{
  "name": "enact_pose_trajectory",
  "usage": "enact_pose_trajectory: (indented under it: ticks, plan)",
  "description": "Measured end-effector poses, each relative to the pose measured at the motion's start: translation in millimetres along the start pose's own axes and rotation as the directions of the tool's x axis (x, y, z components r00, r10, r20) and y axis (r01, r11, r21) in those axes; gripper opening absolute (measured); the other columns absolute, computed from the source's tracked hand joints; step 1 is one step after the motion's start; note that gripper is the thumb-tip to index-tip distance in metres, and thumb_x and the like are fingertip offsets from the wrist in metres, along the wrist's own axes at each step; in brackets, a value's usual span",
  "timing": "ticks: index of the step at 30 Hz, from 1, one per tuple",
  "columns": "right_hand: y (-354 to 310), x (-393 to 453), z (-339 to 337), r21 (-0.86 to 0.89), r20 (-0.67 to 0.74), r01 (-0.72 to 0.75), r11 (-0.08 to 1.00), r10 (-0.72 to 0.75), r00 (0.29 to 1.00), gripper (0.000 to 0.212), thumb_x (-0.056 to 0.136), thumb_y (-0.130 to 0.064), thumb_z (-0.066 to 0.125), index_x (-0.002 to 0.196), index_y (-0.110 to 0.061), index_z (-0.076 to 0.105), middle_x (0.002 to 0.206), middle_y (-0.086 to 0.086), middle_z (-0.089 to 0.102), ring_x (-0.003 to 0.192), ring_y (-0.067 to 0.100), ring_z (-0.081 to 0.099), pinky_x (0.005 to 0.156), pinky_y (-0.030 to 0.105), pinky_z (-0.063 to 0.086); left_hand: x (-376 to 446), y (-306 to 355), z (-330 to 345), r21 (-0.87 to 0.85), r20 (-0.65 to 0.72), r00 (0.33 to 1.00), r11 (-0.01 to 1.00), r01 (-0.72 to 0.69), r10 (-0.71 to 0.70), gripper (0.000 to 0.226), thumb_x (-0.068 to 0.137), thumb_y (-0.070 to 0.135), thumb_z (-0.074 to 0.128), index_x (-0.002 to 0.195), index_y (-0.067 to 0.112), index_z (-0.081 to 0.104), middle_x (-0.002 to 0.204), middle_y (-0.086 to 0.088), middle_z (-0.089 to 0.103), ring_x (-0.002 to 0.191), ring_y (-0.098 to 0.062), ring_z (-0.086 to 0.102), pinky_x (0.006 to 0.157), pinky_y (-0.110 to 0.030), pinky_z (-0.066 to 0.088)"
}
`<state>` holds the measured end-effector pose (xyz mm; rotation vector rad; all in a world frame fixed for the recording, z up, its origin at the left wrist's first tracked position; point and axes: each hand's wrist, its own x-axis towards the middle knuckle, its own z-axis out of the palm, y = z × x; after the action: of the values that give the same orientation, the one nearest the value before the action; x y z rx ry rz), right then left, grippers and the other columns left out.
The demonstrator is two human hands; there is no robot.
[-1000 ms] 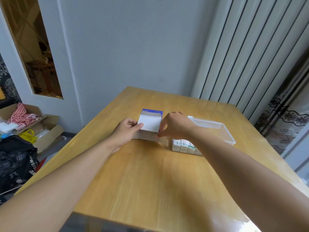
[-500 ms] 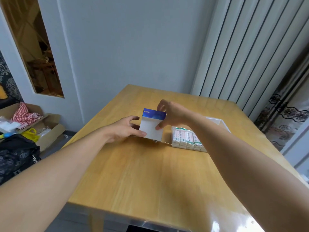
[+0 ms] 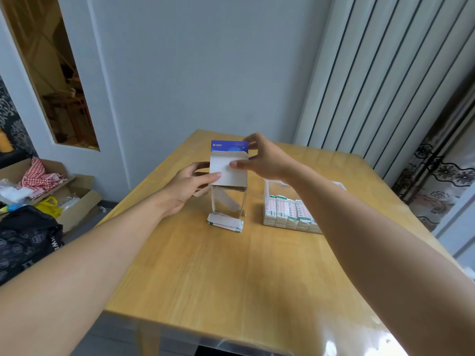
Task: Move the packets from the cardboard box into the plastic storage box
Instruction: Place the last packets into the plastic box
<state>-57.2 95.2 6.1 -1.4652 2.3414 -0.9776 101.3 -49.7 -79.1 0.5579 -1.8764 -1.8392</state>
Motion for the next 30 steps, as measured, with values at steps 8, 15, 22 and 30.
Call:
enact_pose_trajectory:
  ticks: [8,15,22,30]
  plan:
    - [9,-1,7,0.017,0.003,0.045,0.999,-0.045,0.999,0.070,0.090,-0.034,0.075,0.150,-0.021,0.040,0.148,0.001,0.050,0.115,0.019,0.063,0.092,0.041,0.060,2,-10,0,-0.023,0.017,1.000,1.000,0.006,-0.006,0.077,0.065,0.026,0.093,0.133,0.023,0.056,0.111,-0.002,0.076,0.099,-0.016,0.073,0.080,-0.023,0.053]
    - [-7,-4,-1,0.209,-0.079,0.060,0.976,-0.044,0.996,0.085,0.085,-0.045,0.076,0.155,-0.025,0.033,0.154,-0.001,0.045,0.127,0.021,0.058,0.082,0.029,0.059,6,4,0,-0.159,-0.013,1.000,0.987,-0.015,0.013,0.063,0.074,0.034,0.080,0.132,0.019,0.061,0.108,0.003,0.075,0.088,-0.013,0.067,0.081,-0.029,0.050]
    - [6,-3,13,-0.101,0.049,-0.145,0.984,0.151,0.987,0.118,0.076,-0.031,0.089,0.163,-0.023,0.009,0.157,0.005,0.043,0.137,0.029,0.047,0.102,0.039,0.047,13,5,2,-0.352,-0.069,0.983,0.926,0.138,-0.172,0.041,0.089,0.044,0.073,0.121,0.018,0.070,0.112,-0.007,0.073,0.096,-0.024,0.067,0.090,-0.039,0.054]
    - [7,1,22,-0.040,-0.147,-0.211,0.977,0.203,0.968,0.060,0.083,-0.005,0.066,0.137,-0.022,0.049,0.116,0.009,0.063,0.090,0.023,0.065,0.059,0.032,0.054,15,8,1,-0.468,-0.087,0.957,0.859,0.207,-0.278,0.048,0.089,0.045,0.072,0.123,0.012,0.066,0.113,-0.013,0.070,0.097,-0.030,0.068,0.092,-0.043,0.058]
